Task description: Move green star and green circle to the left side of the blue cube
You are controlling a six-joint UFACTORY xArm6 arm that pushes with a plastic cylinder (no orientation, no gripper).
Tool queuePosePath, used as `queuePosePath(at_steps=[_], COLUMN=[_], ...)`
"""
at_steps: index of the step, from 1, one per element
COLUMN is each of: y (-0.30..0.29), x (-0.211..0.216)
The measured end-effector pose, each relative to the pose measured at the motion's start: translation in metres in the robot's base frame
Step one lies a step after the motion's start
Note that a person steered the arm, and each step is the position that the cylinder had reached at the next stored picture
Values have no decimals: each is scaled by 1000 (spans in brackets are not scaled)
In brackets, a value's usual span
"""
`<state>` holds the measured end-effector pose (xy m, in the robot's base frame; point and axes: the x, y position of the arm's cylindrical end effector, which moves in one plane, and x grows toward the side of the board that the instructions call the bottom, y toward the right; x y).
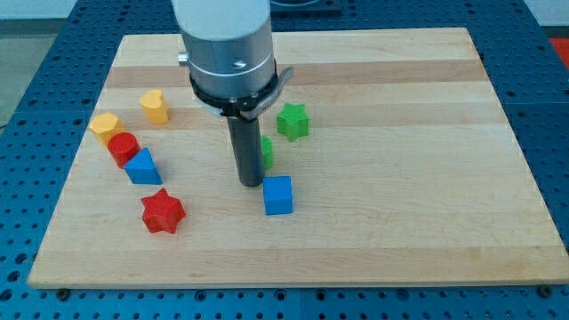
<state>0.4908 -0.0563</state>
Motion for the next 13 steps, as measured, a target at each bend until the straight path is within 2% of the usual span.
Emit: queuePosePath(at_steps=[1,2,3,4,5,6,7,8,9,10,11,12,13], y=[12,97,120,70,1,-8,-2,-44,-81,-91,-94,-145,-143], x=[-1,-3,-80,-110,-52,-8,-18,-39,-31,-2,5,4,45])
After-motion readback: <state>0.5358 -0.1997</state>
